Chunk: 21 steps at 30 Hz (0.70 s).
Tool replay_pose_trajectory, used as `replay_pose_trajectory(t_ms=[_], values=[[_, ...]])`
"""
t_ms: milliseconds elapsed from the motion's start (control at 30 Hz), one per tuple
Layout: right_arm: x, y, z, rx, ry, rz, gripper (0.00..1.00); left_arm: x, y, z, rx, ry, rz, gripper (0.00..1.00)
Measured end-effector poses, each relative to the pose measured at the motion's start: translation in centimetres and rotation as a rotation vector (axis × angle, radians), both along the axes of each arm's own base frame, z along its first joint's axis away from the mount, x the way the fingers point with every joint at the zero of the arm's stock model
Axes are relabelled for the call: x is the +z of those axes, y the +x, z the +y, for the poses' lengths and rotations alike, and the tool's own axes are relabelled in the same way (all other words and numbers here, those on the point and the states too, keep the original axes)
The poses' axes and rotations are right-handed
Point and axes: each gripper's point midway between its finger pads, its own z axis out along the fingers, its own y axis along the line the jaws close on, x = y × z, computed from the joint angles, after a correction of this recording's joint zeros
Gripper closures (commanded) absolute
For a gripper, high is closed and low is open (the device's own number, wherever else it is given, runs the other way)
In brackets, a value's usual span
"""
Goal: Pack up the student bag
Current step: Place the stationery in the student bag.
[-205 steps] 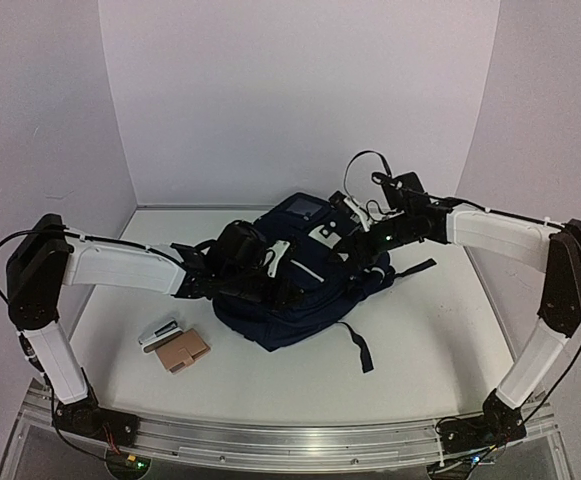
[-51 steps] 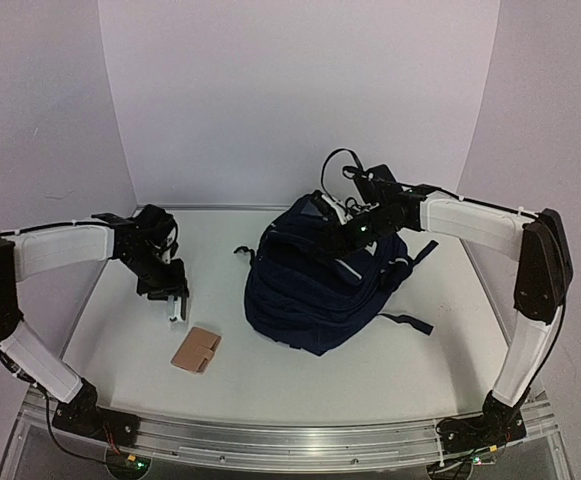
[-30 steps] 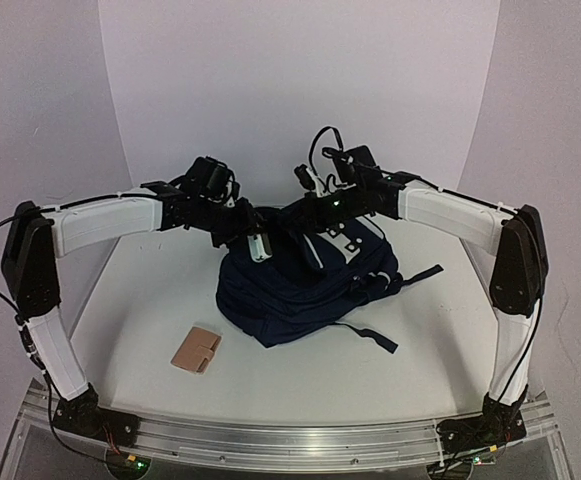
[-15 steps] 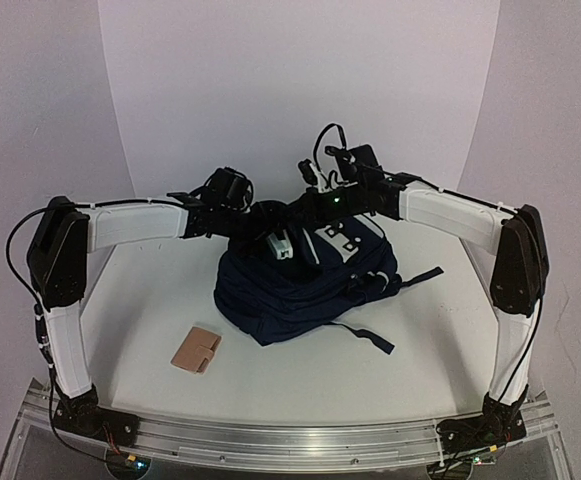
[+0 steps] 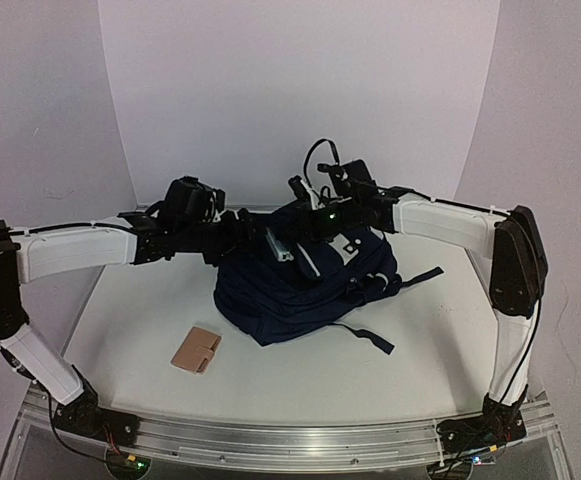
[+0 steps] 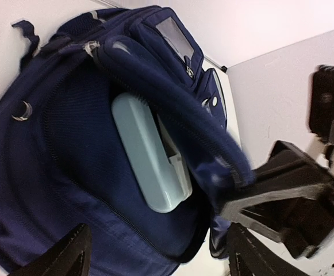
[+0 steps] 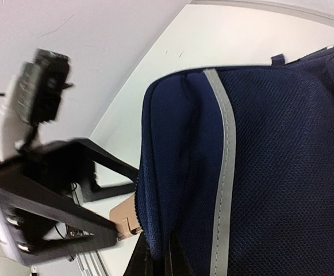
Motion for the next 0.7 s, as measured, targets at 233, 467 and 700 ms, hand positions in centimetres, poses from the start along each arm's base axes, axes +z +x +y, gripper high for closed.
replay_pose_trajectory(t_ms=[233, 467, 700], values=[[-4.1, -2.7, 0.6, 0.072, -0.075, -0.008, 1.00, 3.4, 3.2, 7.8, 0.127, 0.031, -0.075, 0.00], [-5.0, -2.6, -1.4, 0.094, -0.172, -0.098, 1.00, 1.6, 4.2, 9.5, 0.066, 0.083, -0.038, 0.01], [-3.6, 0.2, -9.2, 0.047, -0.286, -0.151, 1.00, -0.5, 4.1, 6.8, -0.111, 0.036, -0.010, 0.16]])
